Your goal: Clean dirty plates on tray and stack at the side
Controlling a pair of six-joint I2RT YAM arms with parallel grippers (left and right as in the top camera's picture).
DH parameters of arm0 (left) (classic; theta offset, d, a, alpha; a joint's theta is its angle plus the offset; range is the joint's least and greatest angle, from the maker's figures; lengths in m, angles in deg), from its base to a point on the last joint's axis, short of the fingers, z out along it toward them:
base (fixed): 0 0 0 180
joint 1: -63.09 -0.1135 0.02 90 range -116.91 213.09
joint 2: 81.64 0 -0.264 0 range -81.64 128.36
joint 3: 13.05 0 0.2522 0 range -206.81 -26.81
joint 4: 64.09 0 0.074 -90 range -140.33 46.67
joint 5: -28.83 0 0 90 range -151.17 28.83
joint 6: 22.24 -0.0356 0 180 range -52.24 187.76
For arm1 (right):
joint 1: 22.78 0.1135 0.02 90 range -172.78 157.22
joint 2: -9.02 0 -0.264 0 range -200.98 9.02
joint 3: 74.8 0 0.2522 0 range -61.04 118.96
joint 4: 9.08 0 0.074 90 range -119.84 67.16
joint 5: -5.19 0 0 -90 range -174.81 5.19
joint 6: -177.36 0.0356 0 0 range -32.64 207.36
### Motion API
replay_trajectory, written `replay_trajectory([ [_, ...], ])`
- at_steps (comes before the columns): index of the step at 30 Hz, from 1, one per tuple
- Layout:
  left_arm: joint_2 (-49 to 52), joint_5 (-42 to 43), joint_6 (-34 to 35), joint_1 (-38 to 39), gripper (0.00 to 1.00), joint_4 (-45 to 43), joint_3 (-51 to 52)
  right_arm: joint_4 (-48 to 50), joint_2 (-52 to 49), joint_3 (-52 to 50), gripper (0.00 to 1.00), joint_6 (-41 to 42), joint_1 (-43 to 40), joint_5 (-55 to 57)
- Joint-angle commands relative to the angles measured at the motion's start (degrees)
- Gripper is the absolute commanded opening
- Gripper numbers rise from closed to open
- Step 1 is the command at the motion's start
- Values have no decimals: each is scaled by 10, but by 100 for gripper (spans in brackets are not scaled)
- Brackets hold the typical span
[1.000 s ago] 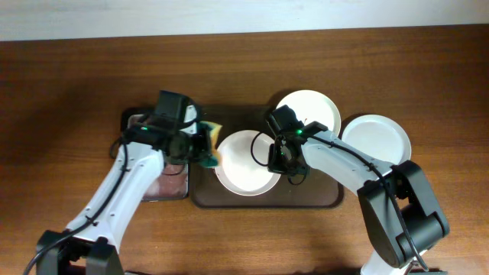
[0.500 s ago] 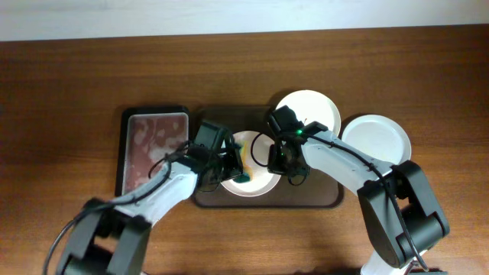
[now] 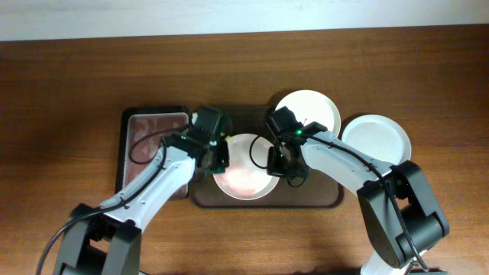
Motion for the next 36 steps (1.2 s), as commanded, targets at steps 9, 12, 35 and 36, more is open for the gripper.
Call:
replay_trajectory([
  [9, -89, -23, -59, -166, 0, 126, -66, 10, -9, -9, 11, -4, -3, 24],
  [12, -87, -23, -67, -205, 0, 143, -61, 15, -8, -6, 4, -39, -3, -2],
  [35, -77, -23, -77, -226, 0, 115, -15, -37, 214, 64, 4, -232, 151, 536],
  [36, -77, -23, -77, -226, 0, 115, -15, -28, 214, 64, 4, -253, 164, 560],
])
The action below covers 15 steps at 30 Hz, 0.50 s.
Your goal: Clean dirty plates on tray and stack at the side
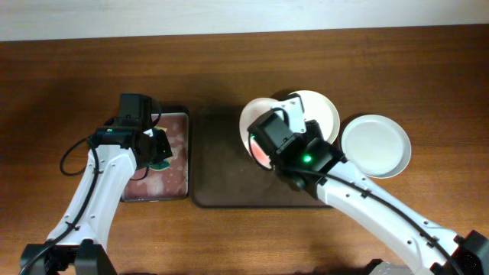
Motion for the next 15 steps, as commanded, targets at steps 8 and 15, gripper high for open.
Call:
replay_trajectory([
  [8, -3, -4, -9, -3, 0, -4, 4, 75, 7, 11, 4, -135, 116, 168],
  [15, -3, -4, -9, -3, 0, -4, 4, 76, 7, 11, 4, -135, 121, 193],
])
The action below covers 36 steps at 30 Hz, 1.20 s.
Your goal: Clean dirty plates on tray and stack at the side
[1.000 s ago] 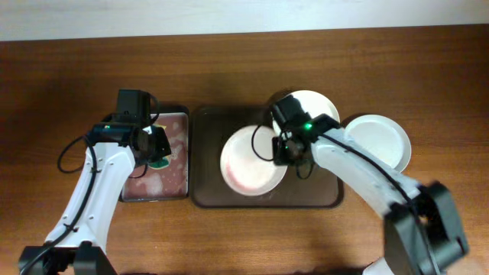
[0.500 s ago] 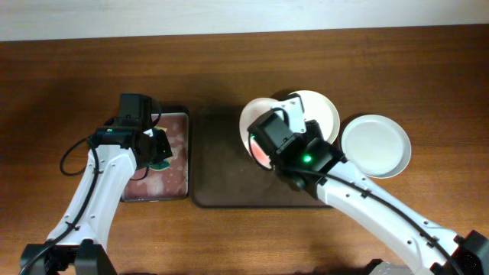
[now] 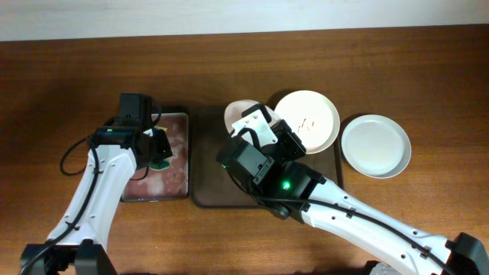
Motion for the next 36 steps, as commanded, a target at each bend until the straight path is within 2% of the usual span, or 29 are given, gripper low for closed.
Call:
replay_trajectory([
  [1, -3, -4, -9, -3, 0, -2, 4, 2, 7, 11, 4, 2, 6, 31],
  [5, -3, -4, -9, -3, 0, -2, 4, 7, 7, 11, 4, 3, 6, 31],
  [7, -3, -4, -9, -3, 0, -2, 4, 11, 7, 11, 4, 29, 0, 27],
  [11, -3, -4, -9, -3, 0, -1, 4, -7, 7, 11, 4, 160, -96, -145],
  [14, -3, -4, -9, -3, 0, -2, 4, -52, 7, 11, 4, 258, -272, -310],
  [15, -3, -4, -9, -3, 0, -2, 4, -60, 7, 11, 4, 265, -308, -340],
  [17, -3, -4, -9, -3, 0, -2, 4, -72, 7, 10, 4, 265, -436, -458],
  [19, -3, -4, -9, -3, 0, -2, 4, -80, 7, 10, 4, 265, -529, -514],
  [20, -3, -4, -9, -3, 0, -1, 4, -93, 7, 10, 4, 264, -600, -542],
  [23, -3, -4, -9, -3, 0, -1, 4, -117, -4, 10, 4, 251, -720, -546],
  [27, -3, -4, -9, -3, 0, -1, 4, -128, -47, 9, 4, 231, -784, -546],
  [34, -3, -4, -9, -3, 0, -1, 4, -119, -129, 9, 4, 207, -786, -586],
  [35, -3, -4, -9, -3, 0, -1, 4, -116, -129, 9, 10, 195, -786, -608],
  [36, -3, -4, -9, -3, 0, -1, 4, -115, -129, 9, 32, 195, -786, -634],
])
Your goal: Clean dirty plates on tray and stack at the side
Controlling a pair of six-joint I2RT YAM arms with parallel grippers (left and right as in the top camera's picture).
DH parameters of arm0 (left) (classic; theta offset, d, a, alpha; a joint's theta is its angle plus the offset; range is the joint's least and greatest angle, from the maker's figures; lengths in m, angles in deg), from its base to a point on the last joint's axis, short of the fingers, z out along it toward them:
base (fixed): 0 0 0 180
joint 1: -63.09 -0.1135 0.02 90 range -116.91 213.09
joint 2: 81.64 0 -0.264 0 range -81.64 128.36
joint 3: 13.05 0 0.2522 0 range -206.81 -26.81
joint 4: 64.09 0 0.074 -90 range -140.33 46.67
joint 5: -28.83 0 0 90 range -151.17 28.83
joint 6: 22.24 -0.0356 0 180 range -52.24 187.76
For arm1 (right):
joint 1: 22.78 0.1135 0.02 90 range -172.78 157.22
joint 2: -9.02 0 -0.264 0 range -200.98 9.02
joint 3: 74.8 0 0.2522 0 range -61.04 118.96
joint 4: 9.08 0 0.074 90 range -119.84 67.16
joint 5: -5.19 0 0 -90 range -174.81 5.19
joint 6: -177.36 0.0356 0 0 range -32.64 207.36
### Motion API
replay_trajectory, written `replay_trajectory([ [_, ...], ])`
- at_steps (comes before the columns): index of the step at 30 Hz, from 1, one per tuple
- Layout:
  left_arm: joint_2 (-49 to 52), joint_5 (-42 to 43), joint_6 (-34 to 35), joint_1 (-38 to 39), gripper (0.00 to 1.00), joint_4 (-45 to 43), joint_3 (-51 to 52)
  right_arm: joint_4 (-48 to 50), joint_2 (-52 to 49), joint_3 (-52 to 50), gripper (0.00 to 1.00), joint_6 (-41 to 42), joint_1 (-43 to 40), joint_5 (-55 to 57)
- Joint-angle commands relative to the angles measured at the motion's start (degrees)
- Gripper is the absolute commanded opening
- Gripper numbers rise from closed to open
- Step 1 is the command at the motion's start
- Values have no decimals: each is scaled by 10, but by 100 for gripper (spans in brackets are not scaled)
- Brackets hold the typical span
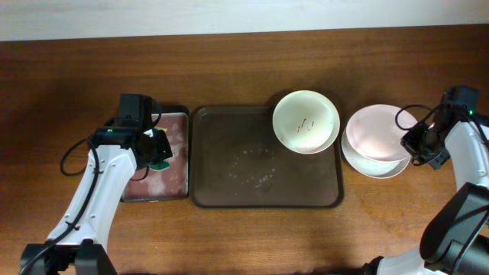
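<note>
A dark brown tray (221,183) lies mid-table with crumbs (256,166) on its floor. One dirty white plate (306,121) with small dark marks sits in the tray's far right corner. To the right of the tray a pink-smeared plate (374,131) rests, slightly offset, on a clean white plate (370,166). My right gripper (416,143) is at that upper plate's right rim and looks shut on it. My left gripper (158,150) hovers over the small bin at the left, shut on a green sponge (160,163).
A small dark bin (172,179) holding pinkish scraps stands left of the tray. A black cable loops off the left arm (72,160). A pale wall edge runs along the table's far side.
My right arm has moved from above the tray's left half to the far right. The pinkish plate it carried now rests on the white plate beside the tray. The left arm has not moved.
Both grippers were at a pink-smeared plate in the tray's middle. Then the left gripper was over the scrap bin, and the right held the plate raised above the tray. By now that plate lies on the white plate at the side.
</note>
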Motion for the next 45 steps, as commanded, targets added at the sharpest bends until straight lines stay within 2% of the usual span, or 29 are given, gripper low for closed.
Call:
replay_trajectory([
  [1, -3, -4, -9, -3, 0, -1, 2, 0, -5, 7, 55, -14, -1, -93],
  [6, -3, -4, -9, -3, 0, -1, 2, -27, -4, 7, 55, -41, 40, -150],
  [9, -3, -4, -9, -3, 0, -1, 2, -28, -4, 7, 54, -75, 101, -164],
  [12, -3, -4, -9, -3, 0, -1, 2, -27, -8, 7, 53, -73, 178, -163],
  [16, -3, -4, -9, -3, 0, 3, 2, -33, -24, -4, 51, 33, 249, -120],
  [27, -3, -4, -9, -3, 0, 3, 2, 61, -113, -21, 44, 109, 311, -71],
  [28, -3, -4, -9, -3, 0, 3, 2, 64, -117, -21, 39, 109, 313, -71],
  [29, -3, -4, -9, -3, 0, 3, 2, 62, -121, -21, 26, 109, 320, -79],
  [31, -3, -4, -9, -3, 0, 3, 2, 55, -121, -21, 20, 91, 340, -111],
  [35, -3, -4, -9, -3, 0, 3, 2, 21, -121, -21, 16, 91, 417, -149],
  [36, -3, -4, -9, -3, 0, 3, 2, 21, -121, -21, 16, 92, 438, -149],
  [37, -3, -4, -9, -3, 0, 3, 2, 21, -121, -20, 27, 96, 449, -149],
  [38, -3, -4, -9, -3, 0, 3, 2, 23, -121, -20, 58, 96, 454, -149],
  [40, -3, -4, -9, -3, 0, 3, 2, 23, -121, -16, 64, 82, 442, -149],
  [42, -3, -4, -9, -3, 0, 3, 2, 21, -121, 0, 63, 47, 422, -149],
  [45, -3, -4, -9, -3, 0, 3, 2, 17, -121, 55, 55, -46, 382, -146],
])
